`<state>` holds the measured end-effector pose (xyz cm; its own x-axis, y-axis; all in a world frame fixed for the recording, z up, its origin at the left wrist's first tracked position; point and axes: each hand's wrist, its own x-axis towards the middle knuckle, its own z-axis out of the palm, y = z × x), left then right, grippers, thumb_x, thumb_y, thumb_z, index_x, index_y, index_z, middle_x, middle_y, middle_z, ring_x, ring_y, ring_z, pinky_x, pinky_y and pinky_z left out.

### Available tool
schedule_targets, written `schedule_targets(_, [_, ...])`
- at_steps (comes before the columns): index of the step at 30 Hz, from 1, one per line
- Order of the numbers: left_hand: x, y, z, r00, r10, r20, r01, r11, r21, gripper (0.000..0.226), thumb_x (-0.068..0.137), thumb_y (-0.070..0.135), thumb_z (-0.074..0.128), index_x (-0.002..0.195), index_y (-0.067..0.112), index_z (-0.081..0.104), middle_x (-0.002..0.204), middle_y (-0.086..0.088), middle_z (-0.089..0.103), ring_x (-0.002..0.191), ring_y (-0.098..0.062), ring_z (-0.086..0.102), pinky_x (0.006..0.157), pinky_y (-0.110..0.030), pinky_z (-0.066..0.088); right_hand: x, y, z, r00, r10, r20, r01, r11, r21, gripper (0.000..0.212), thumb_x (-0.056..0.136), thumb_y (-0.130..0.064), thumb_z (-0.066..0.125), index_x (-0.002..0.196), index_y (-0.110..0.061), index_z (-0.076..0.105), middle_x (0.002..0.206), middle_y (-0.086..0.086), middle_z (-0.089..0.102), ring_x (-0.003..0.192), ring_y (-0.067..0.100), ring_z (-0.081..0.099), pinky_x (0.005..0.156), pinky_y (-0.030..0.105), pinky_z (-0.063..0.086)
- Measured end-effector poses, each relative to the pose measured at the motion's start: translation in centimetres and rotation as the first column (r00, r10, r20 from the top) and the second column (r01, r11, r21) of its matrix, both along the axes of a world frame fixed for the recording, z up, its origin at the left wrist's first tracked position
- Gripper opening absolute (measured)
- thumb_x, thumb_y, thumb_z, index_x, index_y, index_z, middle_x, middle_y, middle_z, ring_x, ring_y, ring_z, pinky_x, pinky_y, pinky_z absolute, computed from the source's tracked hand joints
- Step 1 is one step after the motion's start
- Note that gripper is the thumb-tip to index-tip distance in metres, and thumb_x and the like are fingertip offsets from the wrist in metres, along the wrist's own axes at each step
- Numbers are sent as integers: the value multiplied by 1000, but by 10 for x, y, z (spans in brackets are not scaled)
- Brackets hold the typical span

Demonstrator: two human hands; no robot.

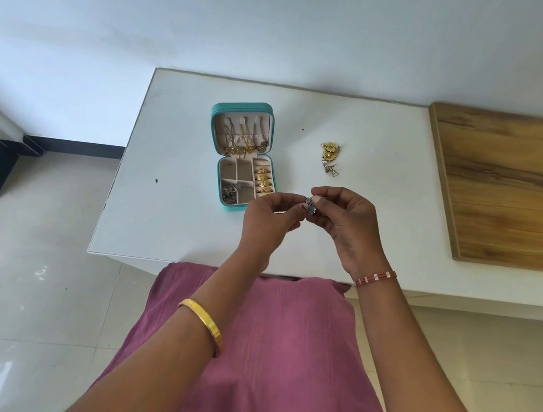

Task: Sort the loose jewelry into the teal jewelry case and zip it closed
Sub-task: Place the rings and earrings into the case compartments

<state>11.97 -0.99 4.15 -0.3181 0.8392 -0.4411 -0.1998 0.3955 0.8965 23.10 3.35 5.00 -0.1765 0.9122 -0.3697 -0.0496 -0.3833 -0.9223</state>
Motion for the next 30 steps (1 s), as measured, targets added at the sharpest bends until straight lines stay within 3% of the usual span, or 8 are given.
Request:
schedule_targets(7, [-1, -4, -9, 999, -20, -48, 18, 999, -35, 21, 85, 16, 65, 104, 7, 69, 95, -13, 71, 92, -28, 67, 87, -35, 55, -3, -3, -7, 996, -28, 84, 24, 999, 44, 15, 80, 6, 64, 80, -9, 66, 74, 10, 64, 68, 20, 64, 73, 32, 59])
schedule_targets(13, [-1, -6, -13, 995, -59, -80, 56, 998, -34, 19, 82, 16, 69, 100, 10, 68, 96, -9, 70, 93, -24, 66, 88, -39, 54, -4, -3, -13, 1000, -30, -9, 30, 999, -20, 21, 79, 11, 62, 88, -7, 65, 76, 10, 63, 62, 13, 65, 65, 24, 56])
schedule_targets(18, [-7, -3, -11, 949, -12, 316, 34, 997, -64, 18, 95, 10, 48, 109, 7, 59, 92, -10, 65, 89, -23, 64, 84, -34, 52, -4, 0, -17, 992, 38, -122, -52, 993, -108, 27, 81, 13, 58, 100, -5, 63, 85, 12, 65, 67, 13, 66, 65, 25, 55])
schedule_targets(20, [-9, -2, -12, 933, 12, 360, 20, 996, -86, 21, 96, 8, 43, 113, 6, 57, 87, -8, 64, 82, -21, 63, 83, -34, 51, -4, 1, -18, 990, 81, -113, -95, 988, -121, 30, 81, 12, 58, 107, -3, 62, 90, 12, 66, 70, 14, 66, 67, 25, 56])
schedule_targets(26, [-13, -4, -17, 950, 46, 309, -11, 994, -112, 23, 91, 3, 52, 113, 0, 59, 80, -8, 63, 73, -18, 61, 76, -27, 53, 0, -1, -18, 982, 160, -102, -173, 974, -144, 30, 83, 12, 56, 105, -7, 63, 97, 10, 67, 70, 11, 65, 64, 19, 54])
schedule_targets(30, [-11, -6, -17, 978, 10, 207, 5, 997, -75, 15, 91, 4, 53, 103, 5, 63, 76, -6, 61, 70, -15, 58, 77, -26, 53, 5, 0, -21, 972, 105, -212, -153, 963, -223, 28, 85, 13, 51, 99, -7, 64, 95, 14, 66, 65, 11, 64, 60, 18, 53])
